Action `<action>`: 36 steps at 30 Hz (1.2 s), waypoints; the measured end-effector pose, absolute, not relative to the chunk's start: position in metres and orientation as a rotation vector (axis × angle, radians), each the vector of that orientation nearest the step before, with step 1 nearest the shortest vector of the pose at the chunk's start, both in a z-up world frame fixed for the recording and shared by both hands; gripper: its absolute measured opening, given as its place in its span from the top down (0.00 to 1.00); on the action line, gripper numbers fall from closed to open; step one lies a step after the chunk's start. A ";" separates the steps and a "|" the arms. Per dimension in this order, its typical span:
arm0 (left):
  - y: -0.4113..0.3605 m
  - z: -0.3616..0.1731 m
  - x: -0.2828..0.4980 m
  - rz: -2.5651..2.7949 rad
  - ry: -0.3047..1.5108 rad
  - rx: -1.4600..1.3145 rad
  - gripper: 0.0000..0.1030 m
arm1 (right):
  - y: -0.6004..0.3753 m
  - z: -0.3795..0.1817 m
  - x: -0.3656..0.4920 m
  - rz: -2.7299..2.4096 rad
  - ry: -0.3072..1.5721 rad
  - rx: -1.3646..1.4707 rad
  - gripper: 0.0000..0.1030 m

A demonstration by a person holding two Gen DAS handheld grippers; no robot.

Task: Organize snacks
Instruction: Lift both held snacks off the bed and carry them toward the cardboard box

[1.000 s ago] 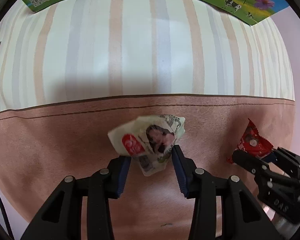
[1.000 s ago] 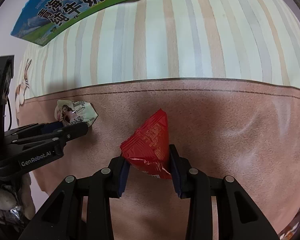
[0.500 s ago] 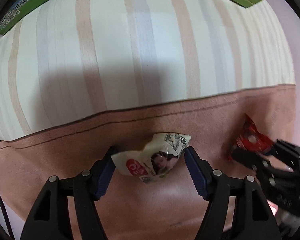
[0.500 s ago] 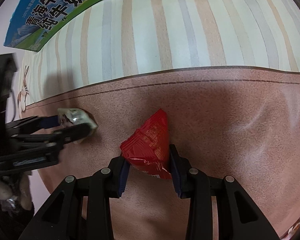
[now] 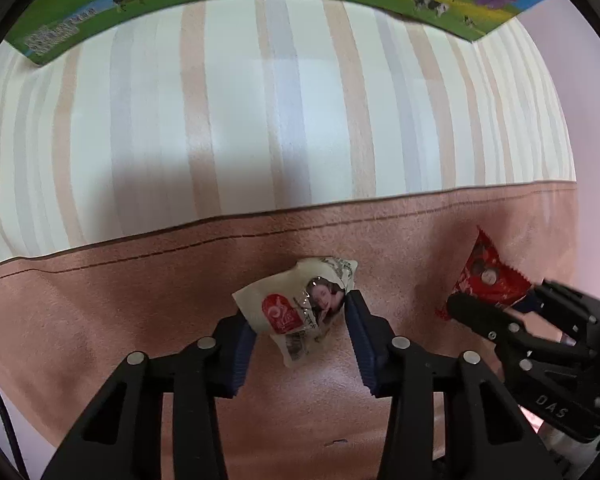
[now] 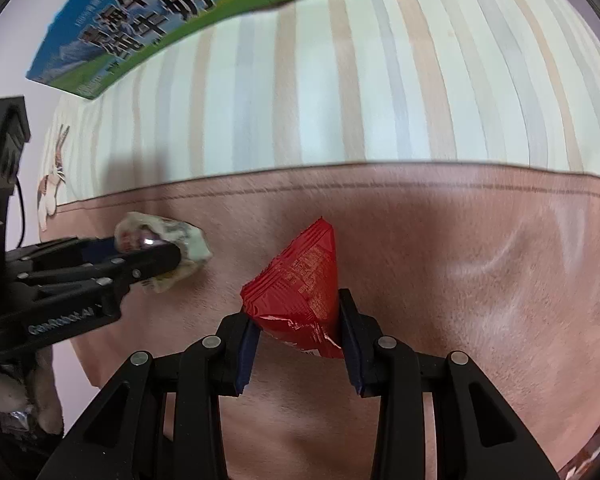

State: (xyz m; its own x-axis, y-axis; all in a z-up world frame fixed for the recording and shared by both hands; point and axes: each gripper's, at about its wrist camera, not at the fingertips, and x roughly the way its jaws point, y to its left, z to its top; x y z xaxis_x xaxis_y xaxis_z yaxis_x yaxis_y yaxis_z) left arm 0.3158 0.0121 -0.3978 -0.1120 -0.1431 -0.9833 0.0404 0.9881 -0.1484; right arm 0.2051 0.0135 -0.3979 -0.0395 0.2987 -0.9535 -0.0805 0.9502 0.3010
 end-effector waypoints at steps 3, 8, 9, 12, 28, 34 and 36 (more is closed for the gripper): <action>0.023 -0.397 0.310 -0.192 1.692 -0.085 0.60 | 0.016 -0.393 0.210 0.319 1.579 0.174 0.62; 0.013 -0.424 0.315 -0.256 1.777 -0.011 0.49 | 0.018 -0.391 0.215 0.317 1.582 0.180 0.62; 0.012 -0.426 0.315 -0.249 1.774 0.003 0.48 | 0.018 -0.392 0.215 0.315 1.585 0.184 0.62; 0.007 -0.424 0.315 -0.229 1.764 0.023 0.56 | 0.011 -0.390 0.214 0.307 1.582 0.184 0.62; 0.063 -0.403 0.321 -0.219 1.773 -0.303 0.64 | -0.029 -0.371 0.225 0.272 1.549 0.254 0.62; 0.079 -0.415 0.327 -0.141 1.778 -0.408 0.64 | -0.034 -0.374 0.223 0.261 1.557 0.264 0.62; 0.073 -0.408 0.321 -0.116 1.760 -0.338 0.68 | -0.032 -0.375 0.223 0.258 1.556 0.262 0.62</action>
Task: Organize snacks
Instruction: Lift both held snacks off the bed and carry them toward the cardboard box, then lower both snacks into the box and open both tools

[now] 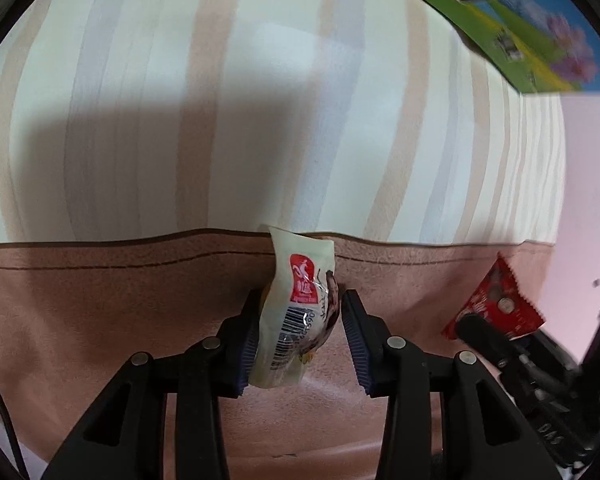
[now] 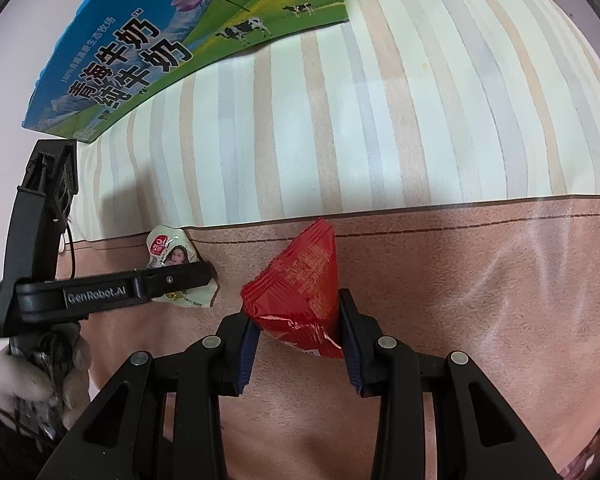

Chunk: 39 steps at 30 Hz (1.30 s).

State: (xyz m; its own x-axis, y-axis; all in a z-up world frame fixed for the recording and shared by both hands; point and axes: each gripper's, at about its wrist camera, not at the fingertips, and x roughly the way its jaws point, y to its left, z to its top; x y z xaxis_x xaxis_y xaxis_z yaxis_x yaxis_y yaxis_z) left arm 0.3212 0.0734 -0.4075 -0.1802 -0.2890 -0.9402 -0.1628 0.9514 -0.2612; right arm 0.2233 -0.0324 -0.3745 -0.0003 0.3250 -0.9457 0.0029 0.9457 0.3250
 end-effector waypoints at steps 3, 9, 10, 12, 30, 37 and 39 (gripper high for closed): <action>0.066 -0.400 0.304 -0.110 1.720 -0.270 0.68 | -0.031 -0.374 0.222 0.255 1.543 0.258 0.62; 0.065 -0.361 0.303 -0.131 1.645 -0.264 0.69 | -0.036 -0.342 0.227 0.279 1.478 0.266 0.62; 0.068 -0.349 0.303 -0.136 1.628 -0.273 0.69 | -0.036 -0.332 0.229 0.288 1.456 0.268 0.62; 0.075 -0.320 0.302 -0.149 1.573 -0.291 0.69 | -0.037 -0.313 0.237 0.308 1.414 0.276 0.62; 0.150 -0.200 0.424 -0.014 1.306 -0.237 0.64 | 0.019 -0.222 0.387 0.389 1.234 0.249 0.51; 0.148 -0.258 0.460 0.066 1.340 -0.202 0.27 | 0.020 -0.252 0.414 0.281 1.291 0.151 0.08; 0.145 -0.266 0.465 0.078 1.323 -0.186 0.11 | 0.019 -0.255 0.416 0.225 1.290 0.088 0.05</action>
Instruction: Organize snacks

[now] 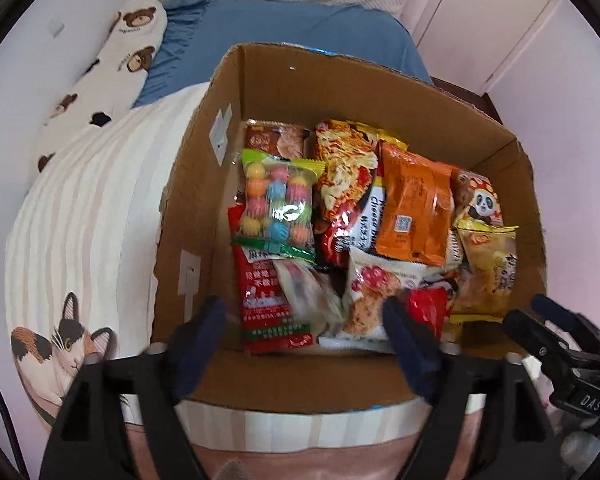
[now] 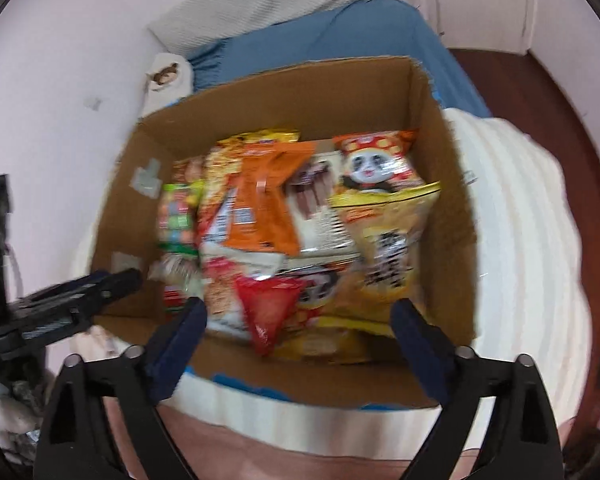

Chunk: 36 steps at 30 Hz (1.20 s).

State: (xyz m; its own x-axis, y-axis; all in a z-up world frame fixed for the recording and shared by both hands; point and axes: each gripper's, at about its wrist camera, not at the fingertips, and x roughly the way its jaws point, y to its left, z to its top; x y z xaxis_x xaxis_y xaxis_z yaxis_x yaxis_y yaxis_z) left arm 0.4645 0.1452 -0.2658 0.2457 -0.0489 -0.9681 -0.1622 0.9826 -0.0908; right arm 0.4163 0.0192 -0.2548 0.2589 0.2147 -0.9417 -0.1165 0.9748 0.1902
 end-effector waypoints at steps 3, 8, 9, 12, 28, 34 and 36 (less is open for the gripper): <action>0.140 -0.274 0.463 0.096 1.321 -0.146 0.01 | 0.016 -0.258 0.417 0.177 1.291 0.039 0.03; 0.135 -0.288 0.463 0.115 1.327 -0.132 0.01 | 0.016 -0.262 0.414 0.138 1.279 0.001 0.03; 0.133 -0.289 0.463 0.110 1.328 -0.132 0.01 | 0.016 -0.263 0.414 0.135 1.278 -0.002 0.03; 0.128 -0.285 0.461 0.110 1.323 -0.113 0.01 | 0.019 -0.259 0.409 0.128 1.264 -0.026 0.03; 0.108 -0.206 0.413 0.145 1.152 -0.087 0.01 | 0.013 -0.184 0.346 0.090 1.078 -0.060 0.03; 0.092 -0.170 0.370 0.135 1.090 -0.066 0.01 | 0.006 -0.143 0.296 0.092 0.999 -0.040 0.02; 0.089 -0.158 0.355 0.127 1.063 -0.064 0.01 | 0.004 -0.130 0.280 0.093 0.983 -0.030 0.02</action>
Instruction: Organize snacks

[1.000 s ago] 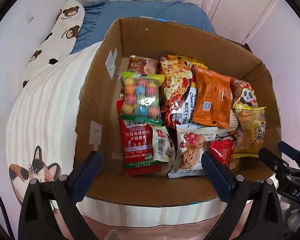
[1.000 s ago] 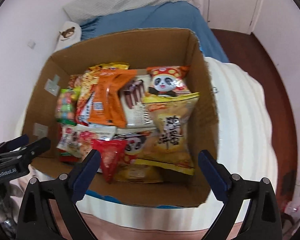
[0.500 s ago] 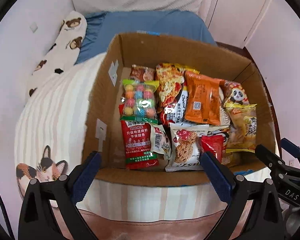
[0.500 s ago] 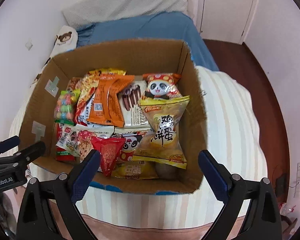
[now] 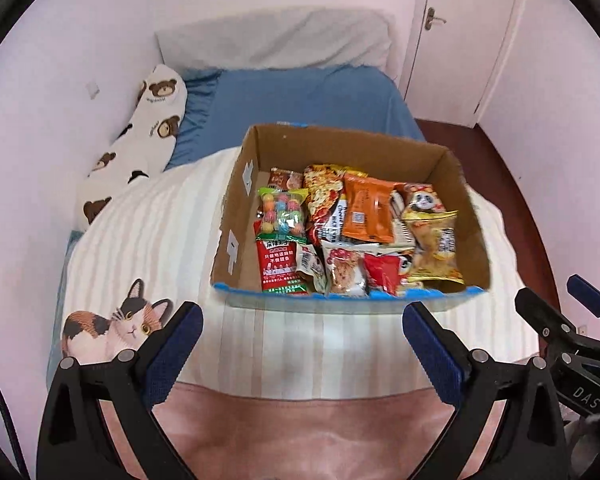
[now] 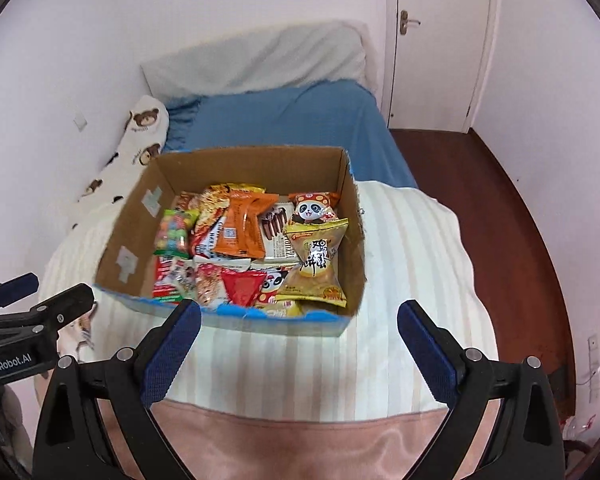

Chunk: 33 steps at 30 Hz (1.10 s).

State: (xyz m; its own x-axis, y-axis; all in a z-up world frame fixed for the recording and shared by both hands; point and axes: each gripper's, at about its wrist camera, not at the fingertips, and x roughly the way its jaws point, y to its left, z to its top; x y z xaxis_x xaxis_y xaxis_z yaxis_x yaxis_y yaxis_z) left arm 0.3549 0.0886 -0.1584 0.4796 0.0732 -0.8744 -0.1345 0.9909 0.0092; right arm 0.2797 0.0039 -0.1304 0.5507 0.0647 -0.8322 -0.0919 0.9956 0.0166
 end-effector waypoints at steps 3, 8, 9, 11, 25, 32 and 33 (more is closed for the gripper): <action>0.083 -0.143 0.332 0.126 1.030 -0.048 0.01 | 0.001 -0.111 0.254 0.080 0.946 -0.027 0.02; 0.078 -0.120 0.300 0.130 0.991 -0.041 0.01 | -0.002 -0.080 0.212 0.079 0.904 -0.019 0.01; 0.079 -0.117 0.296 0.131 0.984 -0.043 0.01 | -0.002 -0.075 0.206 0.078 0.896 -0.019 0.01; 0.078 -0.108 0.284 0.130 0.964 -0.045 0.01 | -0.004 -0.062 0.189 0.077 0.873 -0.017 0.01; 0.075 -0.073 0.233 0.133 0.907 -0.066 0.01 | -0.002 -0.013 0.133 0.116 0.813 -0.005 0.01; 0.072 -0.072 0.231 0.130 0.903 -0.064 0.01 | 0.000 -0.014 0.131 0.110 0.811 -0.021 0.01; 0.072 -0.073 0.232 0.127 0.904 -0.063 0.00 | 0.000 -0.015 0.132 0.110 0.812 -0.022 0.00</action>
State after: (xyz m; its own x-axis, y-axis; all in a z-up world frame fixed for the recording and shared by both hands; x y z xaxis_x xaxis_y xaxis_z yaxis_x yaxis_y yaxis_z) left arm 0.2322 0.0717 -0.0725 0.6116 0.0833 -0.7868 -0.1366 0.9906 -0.0013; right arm 0.1323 0.0002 -0.0145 0.6829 0.0894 -0.7250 -0.1064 0.9941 0.0224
